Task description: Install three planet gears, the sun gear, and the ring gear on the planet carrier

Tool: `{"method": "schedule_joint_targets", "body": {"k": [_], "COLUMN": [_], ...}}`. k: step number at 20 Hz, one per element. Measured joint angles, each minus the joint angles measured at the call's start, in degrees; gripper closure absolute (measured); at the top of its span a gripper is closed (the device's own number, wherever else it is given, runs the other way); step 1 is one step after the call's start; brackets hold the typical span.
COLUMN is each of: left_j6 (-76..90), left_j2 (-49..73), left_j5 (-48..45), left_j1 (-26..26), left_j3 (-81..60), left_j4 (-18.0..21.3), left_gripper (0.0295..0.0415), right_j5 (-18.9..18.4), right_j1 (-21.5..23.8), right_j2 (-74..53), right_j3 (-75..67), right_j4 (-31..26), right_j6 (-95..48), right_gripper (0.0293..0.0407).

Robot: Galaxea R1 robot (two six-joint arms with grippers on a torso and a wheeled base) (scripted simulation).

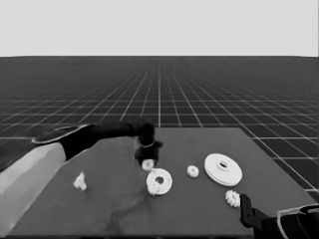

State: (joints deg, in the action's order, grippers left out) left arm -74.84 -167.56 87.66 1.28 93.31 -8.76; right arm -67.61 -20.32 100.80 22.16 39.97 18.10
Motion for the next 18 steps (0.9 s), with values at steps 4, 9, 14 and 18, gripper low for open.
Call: {"method": "schedule_joint_targets", "body": {"k": [4, 9, 14, 18], "left_j6": [5.9, 9.6, 10.7, 10.7], "left_j2": [-7.0, -9.5, -10.2, -10.3], "left_j5": [-1.0, -4.3, -5.3, -5.4], "left_j1": [0.0, -6.7, -8.1, -8.2], "left_j3": [12.2, 19.0, 21.1, 21.2], "left_j4": [0.5, -5.2, -6.4, -6.5], "left_gripper": [0.0398, 0.0398, 0.0398, 0.0339], "right_j5": [0.0, 0.0, 0.0, 0.0], "right_j1": [0.0, 0.0, 0.0, 0.0], "right_j2": [0.0, 0.0, 0.0, 0.0], "right_j3": [0.0, 0.0, 0.0, 0.0], "right_j4": [0.0, 0.0, 0.0, 0.0], "right_j6": [0.0, 0.0, 0.0, 0.0], "right_gripper": [0.0315, 0.0315, 0.0315, 0.0315]}}
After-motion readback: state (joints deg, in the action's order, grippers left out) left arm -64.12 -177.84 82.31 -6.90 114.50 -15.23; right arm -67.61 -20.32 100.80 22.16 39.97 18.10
